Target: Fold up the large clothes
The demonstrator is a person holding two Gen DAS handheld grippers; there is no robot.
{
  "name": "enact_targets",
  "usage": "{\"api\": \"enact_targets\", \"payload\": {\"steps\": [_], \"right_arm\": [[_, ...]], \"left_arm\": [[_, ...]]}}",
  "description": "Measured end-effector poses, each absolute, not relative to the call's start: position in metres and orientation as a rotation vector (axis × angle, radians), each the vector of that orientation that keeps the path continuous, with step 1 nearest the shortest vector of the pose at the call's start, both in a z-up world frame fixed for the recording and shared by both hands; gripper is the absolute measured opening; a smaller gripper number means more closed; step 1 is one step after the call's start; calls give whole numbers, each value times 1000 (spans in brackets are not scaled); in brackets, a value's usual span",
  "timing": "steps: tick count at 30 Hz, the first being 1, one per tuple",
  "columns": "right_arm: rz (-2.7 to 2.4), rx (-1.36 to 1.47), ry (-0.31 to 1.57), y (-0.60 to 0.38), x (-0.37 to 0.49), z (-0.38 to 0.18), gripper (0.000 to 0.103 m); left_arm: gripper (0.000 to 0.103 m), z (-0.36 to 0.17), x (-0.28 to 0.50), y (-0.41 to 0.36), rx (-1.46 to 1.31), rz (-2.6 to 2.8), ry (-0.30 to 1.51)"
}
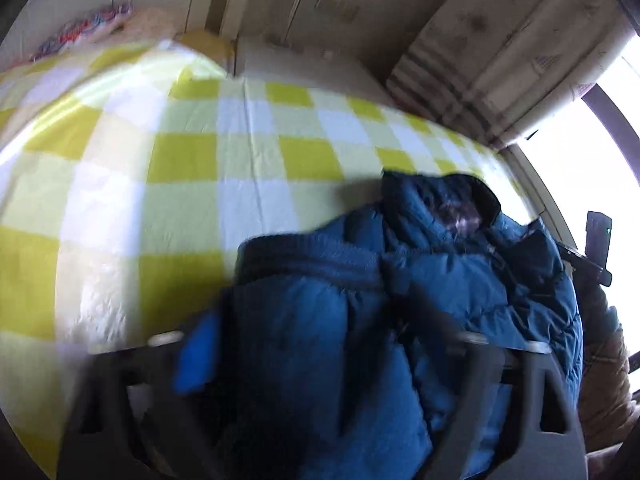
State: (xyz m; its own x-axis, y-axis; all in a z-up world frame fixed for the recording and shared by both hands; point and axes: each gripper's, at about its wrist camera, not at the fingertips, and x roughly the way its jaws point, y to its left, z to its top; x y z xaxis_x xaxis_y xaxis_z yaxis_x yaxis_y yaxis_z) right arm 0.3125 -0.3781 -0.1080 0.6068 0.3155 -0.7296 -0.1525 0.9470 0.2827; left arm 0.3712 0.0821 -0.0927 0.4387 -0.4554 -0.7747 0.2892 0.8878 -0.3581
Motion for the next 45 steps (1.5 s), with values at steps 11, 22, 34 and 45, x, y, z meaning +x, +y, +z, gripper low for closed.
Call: {"api": "enact_targets", "payload": {"steps": [11,22,34,45], "right_arm": [[269,25,584,-349,279,28,17],[160,213,897,-370,379,-112,30],[216,45,712,-310,311,-15,75],[350,-124,721,-222,196,-33,79]], "left_arm": [[20,20,326,117,-247,-394,735],[24,-93,414,92,-152,-232,981],[97,7,316,56,-67,-111,616],[99,-33,228,2,-6,-268,748]]}}
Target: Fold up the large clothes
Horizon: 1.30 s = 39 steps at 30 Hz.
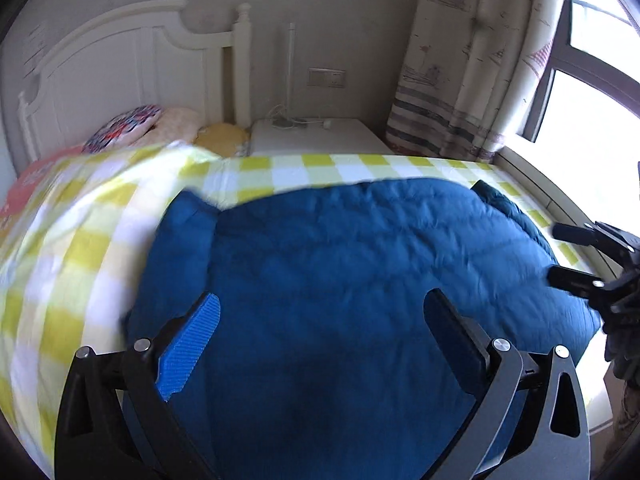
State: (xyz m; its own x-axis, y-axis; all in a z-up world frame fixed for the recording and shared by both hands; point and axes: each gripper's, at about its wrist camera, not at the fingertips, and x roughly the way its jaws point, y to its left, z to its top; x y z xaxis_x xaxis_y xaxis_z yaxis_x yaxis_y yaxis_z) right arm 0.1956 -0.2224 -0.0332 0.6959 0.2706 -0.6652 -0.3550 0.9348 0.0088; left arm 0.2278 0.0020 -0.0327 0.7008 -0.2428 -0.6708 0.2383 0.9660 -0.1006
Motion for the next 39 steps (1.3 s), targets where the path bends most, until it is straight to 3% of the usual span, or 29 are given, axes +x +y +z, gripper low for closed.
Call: {"api": "enact_targets", "payload": {"steps": [5,10,18,20,24,25,26,30,39], "right_arm": [[260,-3,658,-291,120,-40,82],[262,169,720,-361,76,-85,83],[254,194,804,-377,85,-121,82],[278,185,791,-371,91,-120,66],[286,138,735,-359,92,-115,47],[284,141,723,-357,91,-115,41],[282,148,715,-356,91,-115,35],[265,169,676,-352,81,-112,24],[320,125,693,-347,24,-101,23]], "left_arm": [[99,-48,173,84,-128,-190,725],[99,-81,144,157,-327,-218,803],[99,-100,167,161,-352,-311,834],[99,-108,178,154,-375,-342,863],[99,-116,180,144,-360,-333,841],[92,-116,181,143,-370,-331,841],[69,-116,178,143,-394,-357,840],[40,-103,159,130,-328,-348,783],[39,-97,111,140,-296,-388,798]]}}
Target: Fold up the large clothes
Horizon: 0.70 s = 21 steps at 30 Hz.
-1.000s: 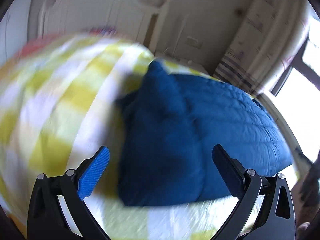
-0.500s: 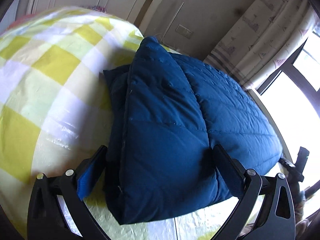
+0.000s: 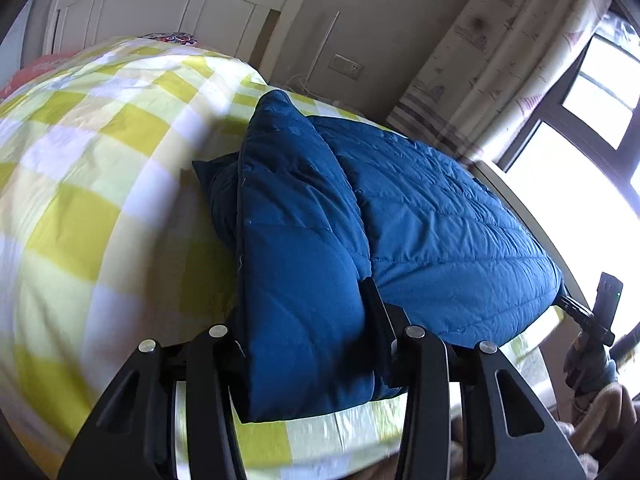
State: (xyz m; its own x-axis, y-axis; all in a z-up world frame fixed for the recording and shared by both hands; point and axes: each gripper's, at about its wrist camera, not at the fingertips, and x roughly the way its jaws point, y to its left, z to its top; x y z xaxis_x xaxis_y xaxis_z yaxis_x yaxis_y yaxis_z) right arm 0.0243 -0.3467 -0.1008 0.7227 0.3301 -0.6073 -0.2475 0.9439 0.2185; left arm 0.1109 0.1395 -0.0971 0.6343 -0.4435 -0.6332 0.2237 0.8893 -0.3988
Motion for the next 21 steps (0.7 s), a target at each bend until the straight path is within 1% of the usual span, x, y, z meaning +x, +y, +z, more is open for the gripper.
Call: {"api": "enact_targets", "payload": {"steps": [7,11,12,13,14,15,16,18,19,20,21], "right_arm": [[333,147,721,-346,-6,-109,23],[347,171,745,-350,-17,-112,25],[351,175,752,-352,-21,-112,27],[347,173,759,-354,-23,-110,36],[320,170,756,-362,-26,-106,53],[280,167,741,-371,-28,-99,62],[209,155,709,-377,-29,-87,72],[121,153,629,-382,-25,-60,73],[113,163,588,-381,-21,-46,77],[105,168,524,-372,-10,-25,89],[92,159,484,-361,1,-12,96]], "left_arm": [[43,-103,86,147,-300,-386,802],[48,-104,75,149,-288,-377,808],[52,-102,70,149,-266,-364,804],[69,-98,69,152,-231,-326,795],[89,-92,64,153,-193,-282,767],[95,-80,57,157,-157,-225,699],[96,-66,51,163,-137,-182,631],[96,-41,48,166,-115,-118,543],[99,-19,51,163,-108,-101,478],[99,-5,56,158,-104,-101,441],[99,11,66,150,-103,-86,415]]}}
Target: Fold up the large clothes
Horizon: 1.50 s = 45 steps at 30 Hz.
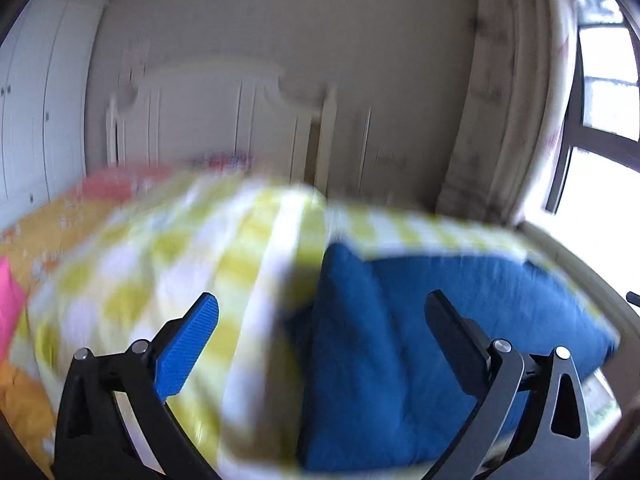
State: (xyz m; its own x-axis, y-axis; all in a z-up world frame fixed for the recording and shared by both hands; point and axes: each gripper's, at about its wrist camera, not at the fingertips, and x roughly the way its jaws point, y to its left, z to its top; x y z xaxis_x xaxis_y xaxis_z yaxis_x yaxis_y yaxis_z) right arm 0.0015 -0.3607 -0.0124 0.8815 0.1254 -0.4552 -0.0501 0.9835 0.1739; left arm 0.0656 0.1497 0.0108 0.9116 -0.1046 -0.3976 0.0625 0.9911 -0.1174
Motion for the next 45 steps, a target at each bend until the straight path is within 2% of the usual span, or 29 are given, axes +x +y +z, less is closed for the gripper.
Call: {"api": "enact_targets", "payload": {"steps": [1,5,9,12,13,14,15,17,29,34,37,40,42,45], "right_arm": [[89,144,457,-346,16,-2,101],[174,58,452,-268,88,23,101],[210,-64,592,-195,160,18,100],[202,-184,684,-153,202,-18,100],[211,-207,753,-143,213,-41,100],[216,-237,907,-136,235,-82,101],[245,-168,965,-141,243,-100,101],[245,-105,961,-148,249,-100,101],[182,-191,988,-139,251,-92,99],[132,-232,907,-143,272,-77,85],[168,-84,995,-168,295,-97,86],[108,-135,926,-176,290,-74,82],[38,-44,879,-205,289,-65,82],[11,115,969,-253,296,-96,84]], "left_arm": [[99,22,77,141,-109,-59,409],[99,44,140,94,-101,-66,471],[99,28,208,45,-61,-129,628],[99,-24,254,13,3,-140,776],[99,-52,266,7,34,-123,830],[99,-81,279,1,56,-113,911],[99,-104,288,-1,39,-133,999],[99,-109,293,5,-2,-143,986],[99,-110,288,8,7,-141,947],[99,-111,288,4,3,-142,950],[99,-112,288,4,-1,-144,954],[99,-112,288,3,6,-141,954],[99,-112,288,2,6,-140,956],[99,-112,288,2,1,-142,959]]}}
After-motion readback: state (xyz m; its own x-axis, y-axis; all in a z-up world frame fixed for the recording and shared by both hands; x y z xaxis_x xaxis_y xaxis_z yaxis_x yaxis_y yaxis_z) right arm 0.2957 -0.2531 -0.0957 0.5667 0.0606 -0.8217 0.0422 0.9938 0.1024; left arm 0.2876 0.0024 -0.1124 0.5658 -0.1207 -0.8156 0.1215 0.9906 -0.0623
